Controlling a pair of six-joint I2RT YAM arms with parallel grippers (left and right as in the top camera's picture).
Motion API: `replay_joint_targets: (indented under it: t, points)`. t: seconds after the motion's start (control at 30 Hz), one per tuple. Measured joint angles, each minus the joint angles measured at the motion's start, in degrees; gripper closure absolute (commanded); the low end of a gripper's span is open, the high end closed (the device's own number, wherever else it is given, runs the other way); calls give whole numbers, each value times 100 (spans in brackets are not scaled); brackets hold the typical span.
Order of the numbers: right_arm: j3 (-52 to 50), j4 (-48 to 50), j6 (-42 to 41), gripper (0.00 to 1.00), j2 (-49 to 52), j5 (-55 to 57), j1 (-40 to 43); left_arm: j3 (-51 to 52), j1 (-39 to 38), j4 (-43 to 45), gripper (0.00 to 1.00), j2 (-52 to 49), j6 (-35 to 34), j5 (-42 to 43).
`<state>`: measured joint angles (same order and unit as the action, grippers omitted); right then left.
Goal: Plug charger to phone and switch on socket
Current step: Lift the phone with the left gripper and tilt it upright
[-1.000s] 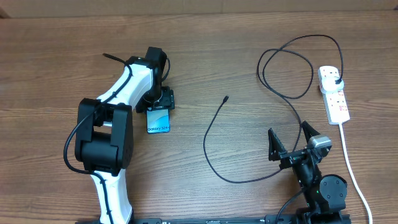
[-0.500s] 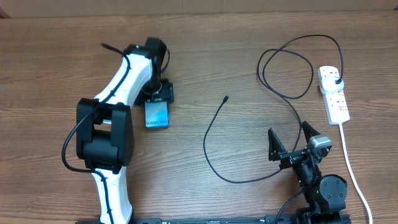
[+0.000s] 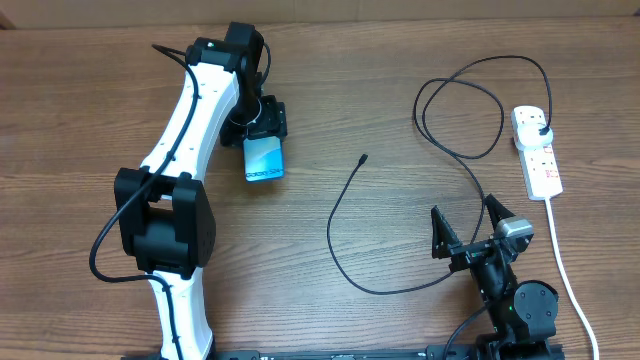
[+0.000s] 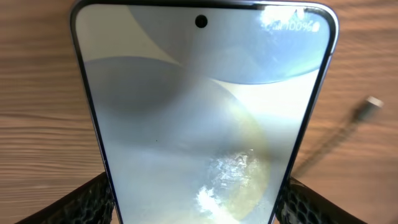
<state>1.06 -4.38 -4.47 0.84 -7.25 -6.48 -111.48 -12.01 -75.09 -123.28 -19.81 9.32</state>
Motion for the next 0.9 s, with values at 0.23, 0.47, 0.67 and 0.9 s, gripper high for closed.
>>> replay_joint_targets:
  t: [0.23, 0.47, 0.67, 0.9]
  points:
    - [0, 0, 0, 0, 0, 2, 0, 0, -2, -11, 21, 0, -4, 1008]
    - [0, 2, 0, 0, 0, 2, 0, -2, -2, -129, 29, 0, 2, 1346]
    - [0, 2, 0, 0, 0, 0, 2, -2, -2, -269, 35, 0, 0, 1414]
    - [0, 0, 0, 0, 0, 0, 0, -2, 0, -291, 32, 0, -136, 1432]
